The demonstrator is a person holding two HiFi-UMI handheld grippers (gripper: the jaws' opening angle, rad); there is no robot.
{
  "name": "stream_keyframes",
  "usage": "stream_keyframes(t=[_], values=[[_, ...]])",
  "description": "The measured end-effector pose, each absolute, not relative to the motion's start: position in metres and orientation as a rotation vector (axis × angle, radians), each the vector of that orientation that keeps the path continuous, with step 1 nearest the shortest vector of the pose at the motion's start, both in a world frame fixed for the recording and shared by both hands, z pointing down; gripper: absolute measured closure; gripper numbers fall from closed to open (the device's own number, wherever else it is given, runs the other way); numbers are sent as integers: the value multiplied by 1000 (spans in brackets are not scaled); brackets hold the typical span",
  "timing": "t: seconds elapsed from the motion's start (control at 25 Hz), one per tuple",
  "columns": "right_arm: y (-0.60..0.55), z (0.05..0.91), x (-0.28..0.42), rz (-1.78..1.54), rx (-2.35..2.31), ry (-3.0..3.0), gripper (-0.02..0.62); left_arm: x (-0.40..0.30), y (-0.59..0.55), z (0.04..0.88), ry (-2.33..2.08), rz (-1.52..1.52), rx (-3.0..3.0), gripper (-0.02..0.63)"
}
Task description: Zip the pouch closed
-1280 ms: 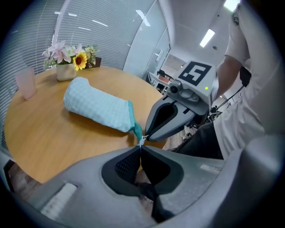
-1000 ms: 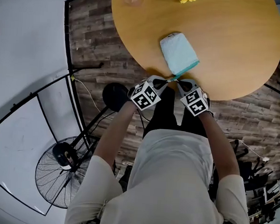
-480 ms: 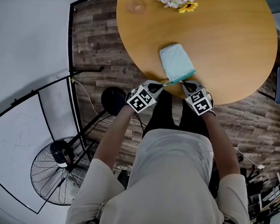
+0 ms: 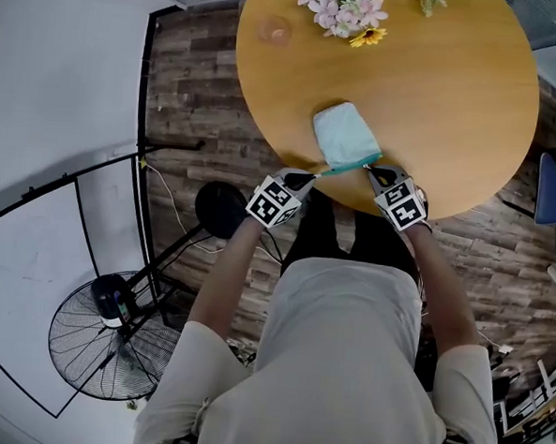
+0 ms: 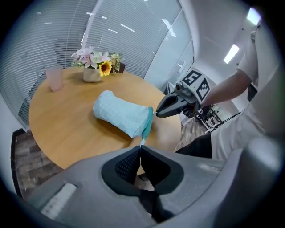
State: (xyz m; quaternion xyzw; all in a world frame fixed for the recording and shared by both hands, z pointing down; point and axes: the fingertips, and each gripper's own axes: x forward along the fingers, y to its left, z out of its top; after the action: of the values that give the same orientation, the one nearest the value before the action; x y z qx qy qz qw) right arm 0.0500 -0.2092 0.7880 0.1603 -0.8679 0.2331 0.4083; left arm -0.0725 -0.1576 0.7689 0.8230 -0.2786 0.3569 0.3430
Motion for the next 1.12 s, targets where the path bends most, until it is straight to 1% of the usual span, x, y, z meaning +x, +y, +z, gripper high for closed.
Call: stream_keyframes(t=[0.48, 0.84, 1.12], values=[[-233, 796, 93, 648, 370, -2157, 592, -67, -160, 769, -882, 764, 2045, 586], [-232, 817, 101, 626, 375, -2131, 592, -48, -155, 786, -960, 815, 1975, 584], [-233, 830, 102, 560, 361, -2112, 588, -43, -146, 800, -1021, 775, 1915, 583]])
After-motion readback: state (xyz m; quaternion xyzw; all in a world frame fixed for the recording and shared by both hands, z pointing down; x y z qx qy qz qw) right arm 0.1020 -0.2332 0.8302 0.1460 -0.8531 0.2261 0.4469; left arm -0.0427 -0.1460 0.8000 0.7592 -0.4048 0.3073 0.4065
